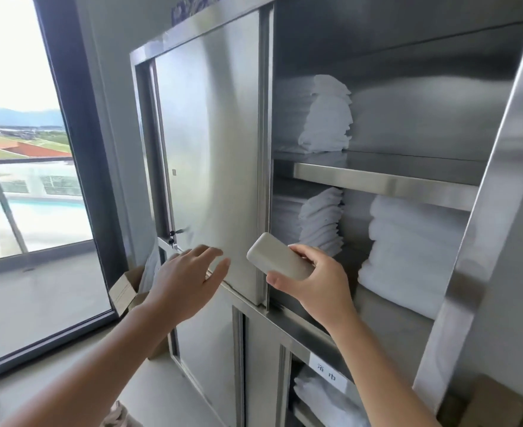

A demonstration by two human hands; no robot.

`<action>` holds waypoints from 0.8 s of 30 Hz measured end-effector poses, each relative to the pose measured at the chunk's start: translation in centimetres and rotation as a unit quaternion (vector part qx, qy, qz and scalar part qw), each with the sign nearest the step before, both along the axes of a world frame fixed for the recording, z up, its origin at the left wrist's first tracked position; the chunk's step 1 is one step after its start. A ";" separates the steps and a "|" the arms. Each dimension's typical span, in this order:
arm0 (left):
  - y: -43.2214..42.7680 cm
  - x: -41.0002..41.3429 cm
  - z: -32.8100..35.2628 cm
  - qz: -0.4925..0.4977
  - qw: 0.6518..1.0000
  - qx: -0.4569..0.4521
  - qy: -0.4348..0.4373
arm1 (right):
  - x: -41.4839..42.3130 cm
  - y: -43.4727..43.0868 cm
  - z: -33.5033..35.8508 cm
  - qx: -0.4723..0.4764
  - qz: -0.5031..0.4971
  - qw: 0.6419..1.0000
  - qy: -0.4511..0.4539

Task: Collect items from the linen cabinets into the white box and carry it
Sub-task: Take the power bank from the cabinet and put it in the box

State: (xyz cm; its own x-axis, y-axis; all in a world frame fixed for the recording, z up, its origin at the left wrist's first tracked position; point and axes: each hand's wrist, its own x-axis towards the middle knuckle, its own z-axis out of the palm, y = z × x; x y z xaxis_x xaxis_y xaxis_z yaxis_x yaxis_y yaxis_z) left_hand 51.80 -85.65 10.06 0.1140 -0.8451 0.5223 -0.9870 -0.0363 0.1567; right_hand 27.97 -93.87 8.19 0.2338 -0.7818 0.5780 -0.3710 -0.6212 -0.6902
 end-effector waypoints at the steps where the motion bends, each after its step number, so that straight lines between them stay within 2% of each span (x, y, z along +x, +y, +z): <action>1: 0.5 0.5 -0.3 0.006 1.000 0.001 0.005 | 0.5 0.4 -0.2 0.004 0.009 1.000 0.006; 9: 4.5 5.7 -2.4 0.019 0.999 -0.019 0.043 | 5.8 3.6 -0.3 0.011 0.038 0.999 0.036; 15: 11.5 12.4 -4.6 0.064 0.996 0.022 0.062 | 14.4 7.2 -1.9 0.063 0.088 0.994 0.027; 24: 27.7 25.6 -10.5 0.222 0.967 0.061 0.110 | 32.3 17.5 -8.3 0.153 0.220 0.962 0.054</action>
